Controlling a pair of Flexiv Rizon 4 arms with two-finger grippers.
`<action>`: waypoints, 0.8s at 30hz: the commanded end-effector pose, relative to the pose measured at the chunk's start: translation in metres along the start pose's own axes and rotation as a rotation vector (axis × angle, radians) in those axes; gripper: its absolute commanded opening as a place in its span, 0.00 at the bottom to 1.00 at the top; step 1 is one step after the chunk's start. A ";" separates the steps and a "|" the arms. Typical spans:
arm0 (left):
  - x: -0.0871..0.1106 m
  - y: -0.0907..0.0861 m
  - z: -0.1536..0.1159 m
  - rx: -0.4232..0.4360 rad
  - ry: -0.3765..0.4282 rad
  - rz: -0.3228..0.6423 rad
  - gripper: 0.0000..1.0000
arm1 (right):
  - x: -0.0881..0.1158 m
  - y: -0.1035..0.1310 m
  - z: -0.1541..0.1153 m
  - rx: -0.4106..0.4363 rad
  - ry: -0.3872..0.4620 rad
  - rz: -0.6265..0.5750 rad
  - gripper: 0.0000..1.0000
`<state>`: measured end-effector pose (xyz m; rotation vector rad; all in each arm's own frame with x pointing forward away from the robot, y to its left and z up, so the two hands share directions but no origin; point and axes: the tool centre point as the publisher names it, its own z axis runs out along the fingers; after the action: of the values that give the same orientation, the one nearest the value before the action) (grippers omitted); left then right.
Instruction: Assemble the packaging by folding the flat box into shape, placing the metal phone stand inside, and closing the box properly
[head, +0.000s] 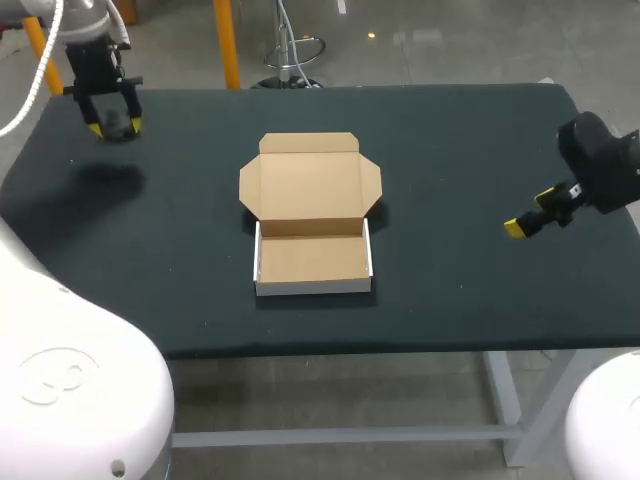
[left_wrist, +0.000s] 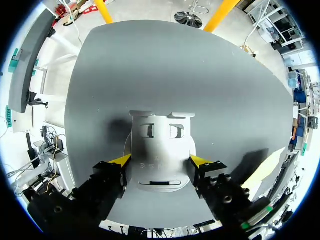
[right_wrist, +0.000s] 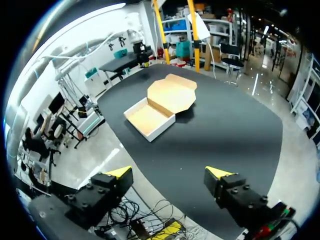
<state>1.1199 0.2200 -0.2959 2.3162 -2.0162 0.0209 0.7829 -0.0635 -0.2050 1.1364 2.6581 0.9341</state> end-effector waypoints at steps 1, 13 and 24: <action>0.002 0.015 -0.004 0.173 -0.008 -0.002 0.00 | -0.001 0.001 -0.003 0.003 0.007 -0.001 1.00; 0.014 0.036 -0.009 0.224 0.013 0.017 0.00 | 0.007 0.008 0.012 -0.040 0.031 -0.137 1.00; 0.049 0.082 -0.017 0.349 -0.014 0.060 0.00 | 0.009 0.016 0.032 -0.104 0.074 -0.280 1.00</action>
<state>1.0618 0.1708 -0.2818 2.2745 -2.1087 0.0890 0.7921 -0.0336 -0.2165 0.7121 2.6900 1.0396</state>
